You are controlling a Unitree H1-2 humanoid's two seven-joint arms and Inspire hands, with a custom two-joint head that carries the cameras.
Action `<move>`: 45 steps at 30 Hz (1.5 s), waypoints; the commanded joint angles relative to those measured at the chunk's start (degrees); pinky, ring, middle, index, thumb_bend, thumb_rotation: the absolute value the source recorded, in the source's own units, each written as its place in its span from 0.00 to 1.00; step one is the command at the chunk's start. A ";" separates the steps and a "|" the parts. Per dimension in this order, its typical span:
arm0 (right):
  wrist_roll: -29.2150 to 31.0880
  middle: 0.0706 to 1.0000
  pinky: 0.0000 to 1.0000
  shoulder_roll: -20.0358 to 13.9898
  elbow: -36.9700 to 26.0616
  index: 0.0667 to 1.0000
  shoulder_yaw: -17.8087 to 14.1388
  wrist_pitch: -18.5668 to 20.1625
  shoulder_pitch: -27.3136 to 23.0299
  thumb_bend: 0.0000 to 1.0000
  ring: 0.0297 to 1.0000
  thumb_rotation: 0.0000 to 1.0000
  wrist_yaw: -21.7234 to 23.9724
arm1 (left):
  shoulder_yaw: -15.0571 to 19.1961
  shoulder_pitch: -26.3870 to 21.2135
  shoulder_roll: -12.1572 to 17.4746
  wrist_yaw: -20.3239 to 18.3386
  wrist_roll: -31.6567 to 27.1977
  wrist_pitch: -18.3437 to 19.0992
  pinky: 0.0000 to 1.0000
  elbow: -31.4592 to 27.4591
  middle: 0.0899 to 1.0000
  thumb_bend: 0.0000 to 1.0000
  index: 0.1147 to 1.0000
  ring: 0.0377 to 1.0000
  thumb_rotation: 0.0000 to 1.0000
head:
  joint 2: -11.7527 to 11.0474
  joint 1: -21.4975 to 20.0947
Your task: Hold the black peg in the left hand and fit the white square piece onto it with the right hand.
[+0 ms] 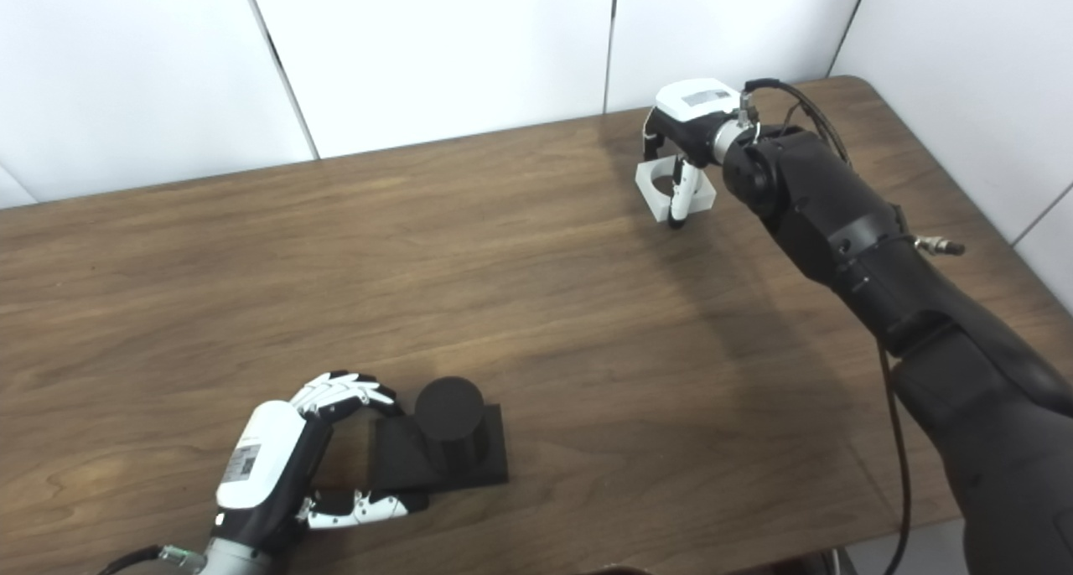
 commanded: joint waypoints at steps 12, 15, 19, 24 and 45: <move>-0.35 0.73 0.81 -2.40 -11.12 0.45 -2.31 -2.81 -0.33 0.52 0.84 0.13 -0.73 | -1.16 0.75 -0.75 -2.78 0.80 1.55 0.84 0.99 0.69 0.52 0.42 0.78 0.05 | 0.00 0.92; -0.23 0.72 0.80 -3.11 -18.82 0.45 -2.94 -3.28 0.57 0.52 0.83 0.13 1.72 | -1.43 0.69 -0.99 -2.68 1.43 1.56 0.85 1.23 0.69 0.52 0.42 0.79 0.05 | 0.04 1.06; 0.35 0.72 0.81 -3.31 -29.80 0.45 -3.86 -1.97 1.62 0.52 0.84 0.13 7.84 | -1.80 0.72 -1.41 -2.63 2.44 1.74 0.85 1.10 0.69 0.52 0.42 0.78 0.05 | 0.33 1.32; 4.90 0.72 0.78 -1.89 -41.90 0.45 -5.82 2.03 2.42 0.52 0.84 0.13 17.57 | -2.19 0.82 -1.86 -2.14 5.23 2.11 0.83 0.94 0.69 0.52 0.42 0.78 0.05 | 0.81 1.91; 8.28 0.72 0.74 6.86 -64.01 0.45 -2.99 11.82 4.02 0.52 0.82 0.13 37.14 | -3.61 0.61 -3.71 -2.92 8.20 5.15 0.84 -0.42 0.69 0.52 0.42 0.78 0.05 | 3.08 5.38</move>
